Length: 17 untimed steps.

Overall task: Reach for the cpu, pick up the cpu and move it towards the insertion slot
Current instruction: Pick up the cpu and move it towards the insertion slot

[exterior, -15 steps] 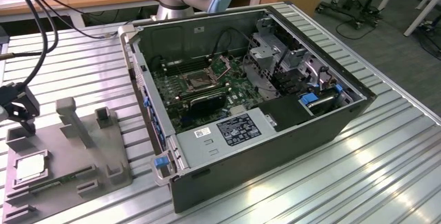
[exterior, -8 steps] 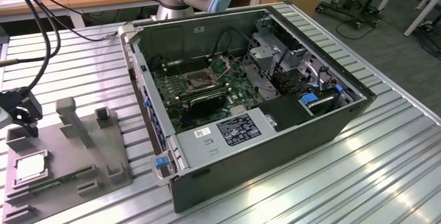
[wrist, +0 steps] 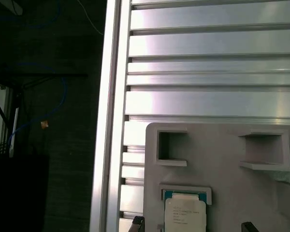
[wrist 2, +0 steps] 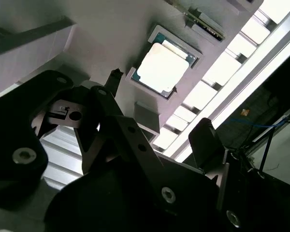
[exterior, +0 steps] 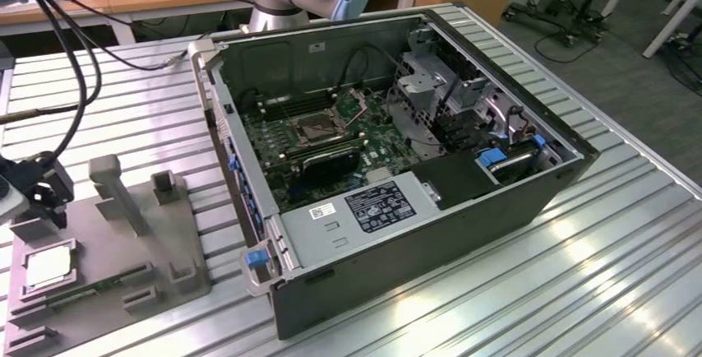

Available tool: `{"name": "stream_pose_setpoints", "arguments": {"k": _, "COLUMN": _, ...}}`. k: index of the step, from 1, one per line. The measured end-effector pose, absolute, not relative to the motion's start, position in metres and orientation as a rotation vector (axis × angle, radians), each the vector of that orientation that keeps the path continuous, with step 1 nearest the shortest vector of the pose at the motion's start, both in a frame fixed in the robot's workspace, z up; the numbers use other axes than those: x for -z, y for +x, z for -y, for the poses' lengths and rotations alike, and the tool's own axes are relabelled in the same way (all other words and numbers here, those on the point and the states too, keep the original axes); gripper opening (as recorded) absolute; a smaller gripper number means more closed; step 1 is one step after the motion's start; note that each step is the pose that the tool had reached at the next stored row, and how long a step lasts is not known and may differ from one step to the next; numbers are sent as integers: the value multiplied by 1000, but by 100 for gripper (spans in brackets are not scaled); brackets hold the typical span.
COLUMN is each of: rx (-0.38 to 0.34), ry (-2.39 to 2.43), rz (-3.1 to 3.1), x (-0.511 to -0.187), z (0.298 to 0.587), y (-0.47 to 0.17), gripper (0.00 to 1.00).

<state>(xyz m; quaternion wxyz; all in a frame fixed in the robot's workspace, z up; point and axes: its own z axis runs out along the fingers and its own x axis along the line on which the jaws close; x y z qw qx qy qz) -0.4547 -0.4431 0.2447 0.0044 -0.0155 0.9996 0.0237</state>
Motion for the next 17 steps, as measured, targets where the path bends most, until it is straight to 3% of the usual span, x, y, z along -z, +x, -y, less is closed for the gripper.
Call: {"name": "stream_pose_setpoints", "arguments": {"k": 17, "rx": -75, "ry": -48, "rz": -3131, "x": -214, "z": 450, "y": -455, "gripper": 83}}
